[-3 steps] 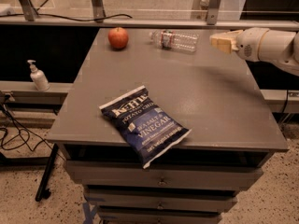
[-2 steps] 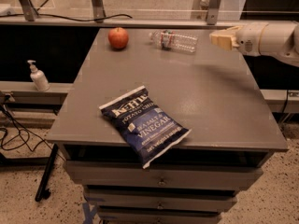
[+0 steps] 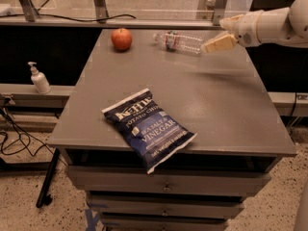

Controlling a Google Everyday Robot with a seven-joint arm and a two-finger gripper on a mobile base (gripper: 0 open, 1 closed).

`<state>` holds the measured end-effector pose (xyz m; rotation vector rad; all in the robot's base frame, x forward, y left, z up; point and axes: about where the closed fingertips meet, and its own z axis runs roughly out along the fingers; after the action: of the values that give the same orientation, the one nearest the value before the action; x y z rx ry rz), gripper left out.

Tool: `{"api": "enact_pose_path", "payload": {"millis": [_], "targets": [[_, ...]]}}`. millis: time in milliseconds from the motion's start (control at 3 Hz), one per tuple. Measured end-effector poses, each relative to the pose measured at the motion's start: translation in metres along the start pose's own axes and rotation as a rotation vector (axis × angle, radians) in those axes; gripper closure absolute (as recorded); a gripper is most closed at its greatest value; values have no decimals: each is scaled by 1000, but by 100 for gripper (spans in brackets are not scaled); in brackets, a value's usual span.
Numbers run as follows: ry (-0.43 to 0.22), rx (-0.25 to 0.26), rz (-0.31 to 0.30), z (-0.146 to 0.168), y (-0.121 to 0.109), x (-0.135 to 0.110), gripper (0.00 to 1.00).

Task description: Move water bottle near blue chip bag

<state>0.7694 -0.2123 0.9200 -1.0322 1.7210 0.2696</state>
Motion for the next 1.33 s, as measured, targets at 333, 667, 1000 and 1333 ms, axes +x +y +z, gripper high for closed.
{"api": "enact_pose_path", "payload": {"millis": [333, 667, 1000, 1333], "targets": [[58, 15, -58, 17, 1, -5, 0], [105, 48, -87, 40, 2, -10, 0], [151, 65, -101, 62, 2, -12, 0], [190, 60, -101, 81, 0, -10, 0]]}}
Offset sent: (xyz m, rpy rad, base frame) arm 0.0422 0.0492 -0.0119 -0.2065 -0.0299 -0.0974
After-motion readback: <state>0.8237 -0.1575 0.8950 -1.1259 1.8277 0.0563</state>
